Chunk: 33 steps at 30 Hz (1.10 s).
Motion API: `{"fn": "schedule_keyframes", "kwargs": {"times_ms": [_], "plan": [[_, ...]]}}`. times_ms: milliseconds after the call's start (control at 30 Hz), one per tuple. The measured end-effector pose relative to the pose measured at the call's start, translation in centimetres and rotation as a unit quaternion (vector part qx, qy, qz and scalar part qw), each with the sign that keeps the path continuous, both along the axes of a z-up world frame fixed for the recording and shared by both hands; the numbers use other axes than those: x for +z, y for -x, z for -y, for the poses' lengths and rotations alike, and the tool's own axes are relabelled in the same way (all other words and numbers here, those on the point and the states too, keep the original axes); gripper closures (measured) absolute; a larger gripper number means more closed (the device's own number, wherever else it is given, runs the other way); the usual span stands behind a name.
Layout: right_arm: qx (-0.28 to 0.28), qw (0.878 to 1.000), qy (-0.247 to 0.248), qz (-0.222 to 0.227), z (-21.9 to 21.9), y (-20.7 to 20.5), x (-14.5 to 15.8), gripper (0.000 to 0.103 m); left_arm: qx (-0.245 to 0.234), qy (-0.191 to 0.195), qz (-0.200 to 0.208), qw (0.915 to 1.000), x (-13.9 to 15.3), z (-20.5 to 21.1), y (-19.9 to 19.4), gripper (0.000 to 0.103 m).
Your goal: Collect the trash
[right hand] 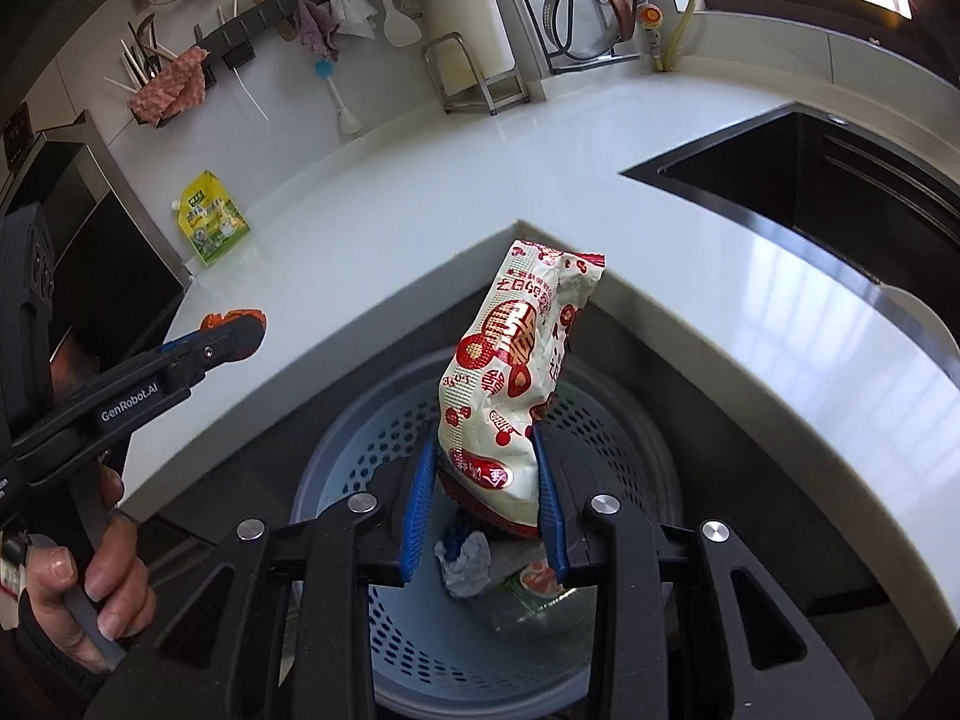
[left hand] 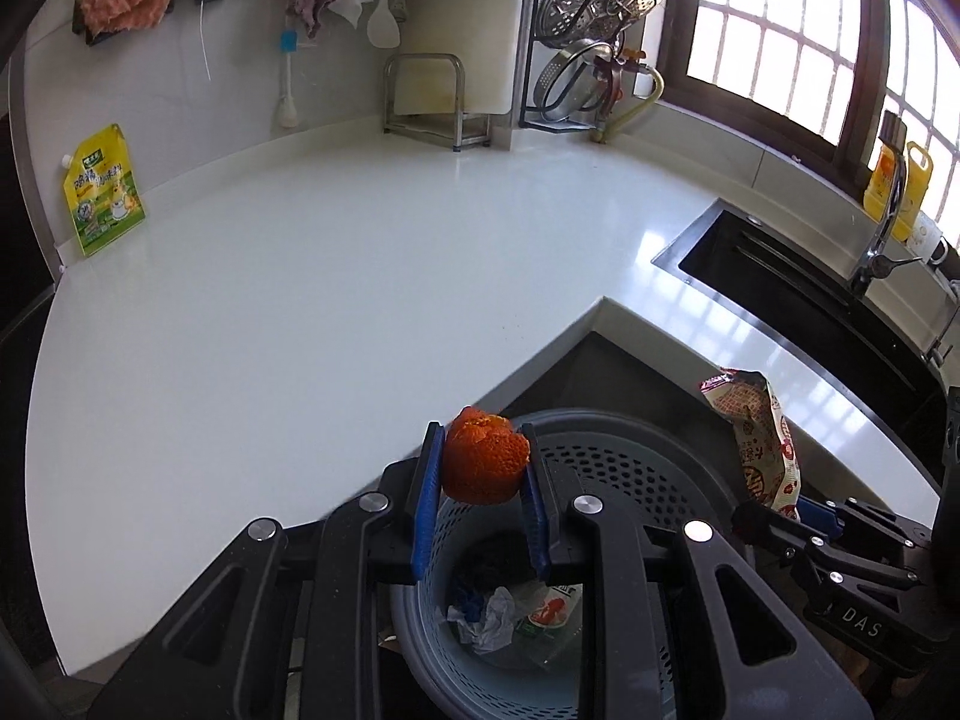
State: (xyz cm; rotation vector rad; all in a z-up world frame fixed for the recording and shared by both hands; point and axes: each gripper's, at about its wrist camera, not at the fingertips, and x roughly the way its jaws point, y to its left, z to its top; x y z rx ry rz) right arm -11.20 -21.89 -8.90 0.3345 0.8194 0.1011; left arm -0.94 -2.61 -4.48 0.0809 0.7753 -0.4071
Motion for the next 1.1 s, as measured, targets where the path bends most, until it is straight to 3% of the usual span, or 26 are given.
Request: {"fn": "schedule_keyframes", "kwargs": {"times_ms": [267, 633, 700, 767, 833, 1100], "plan": [[0.009, 0.999, 0.034, -0.011, -1.6, 2.9, -2.1, 0.073, -0.006, -0.011, -0.012, 0.9998, -2.5, 1.2, 2.4, 0.078], [0.010, 1.000, 0.028, -0.006, -1.0, 3.2, -2.3, 0.069, -0.006, -0.025, -0.032, 0.9991, -4.2, 2.0, 3.4, 0.075], [0.010, 1.000, 0.028, -0.002, -0.9, 3.2, -2.2, 0.064, 0.002, -0.027, -0.032, 0.9991, -4.2, 1.6, 3.2, 0.071], [0.008, 1.000, 0.028, 0.002, -0.8, 3.1, -2.1, 0.055, 0.012, -0.032, -0.027, 0.9990, -4.0, 1.4, 3.1, 0.048], [0.009, 1.000, 0.026, 0.006, -0.7, 3.0, -2.0, 0.050, 0.026, -0.035, -0.020, 0.9988, -3.9, 1.0, 3.1, 0.036], [0.008, 1.000, 0.028, 0.013, -0.6, 2.7, -1.8, 0.042, 0.041, -0.042, -0.022, 0.9980, -3.6, 0.6, 3.0, 0.026]]}}
